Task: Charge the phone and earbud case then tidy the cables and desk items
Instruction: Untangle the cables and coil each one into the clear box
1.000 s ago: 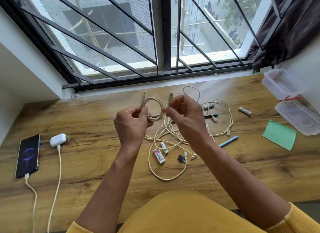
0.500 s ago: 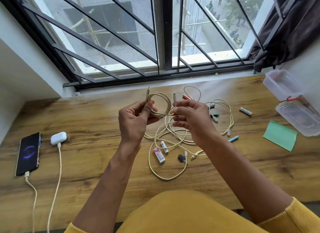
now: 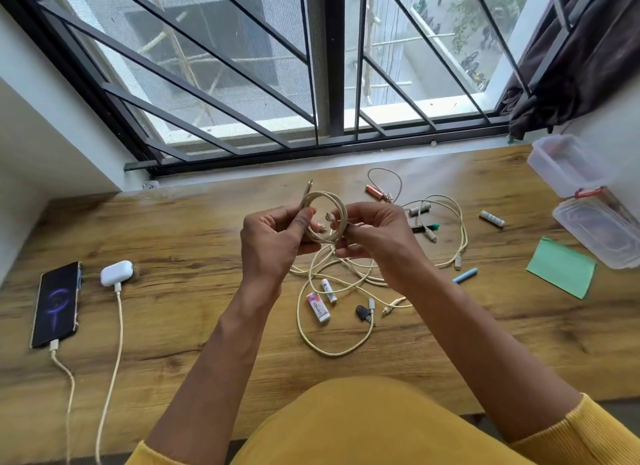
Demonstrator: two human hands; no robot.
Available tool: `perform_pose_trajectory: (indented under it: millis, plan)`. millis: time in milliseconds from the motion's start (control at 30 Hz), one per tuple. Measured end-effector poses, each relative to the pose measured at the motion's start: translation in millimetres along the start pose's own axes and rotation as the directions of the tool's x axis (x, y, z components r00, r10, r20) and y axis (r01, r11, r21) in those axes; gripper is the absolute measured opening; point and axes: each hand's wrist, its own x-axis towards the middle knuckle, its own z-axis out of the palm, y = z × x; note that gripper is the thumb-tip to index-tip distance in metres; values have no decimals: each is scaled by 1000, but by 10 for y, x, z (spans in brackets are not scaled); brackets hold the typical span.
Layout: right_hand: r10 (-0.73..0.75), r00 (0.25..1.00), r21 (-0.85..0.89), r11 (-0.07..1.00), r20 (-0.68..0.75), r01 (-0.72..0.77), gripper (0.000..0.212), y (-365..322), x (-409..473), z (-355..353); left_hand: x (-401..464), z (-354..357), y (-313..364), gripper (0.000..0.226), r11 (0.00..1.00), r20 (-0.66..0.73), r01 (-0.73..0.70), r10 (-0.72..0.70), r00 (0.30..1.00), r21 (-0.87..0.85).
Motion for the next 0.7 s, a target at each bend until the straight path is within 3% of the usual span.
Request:
perform_pose_trajectory:
  millis: [333, 533, 700]
  plan:
    - [13, 998, 72, 997, 66, -18, 22, -29, -23, -7, -11, -48, 3, 13, 955, -45, -27, 42, 998, 296]
    - [17, 995, 82, 996, 95, -25, 22, -15, -15, -4, -43, -28, 36, 7, 844, -52, -108, 158, 986, 525]
    - [28, 990, 134, 990, 136, -46, 39, -41, 14, -3, -47, -40, 62, 10, 751, -46, -134, 214, 976, 647]
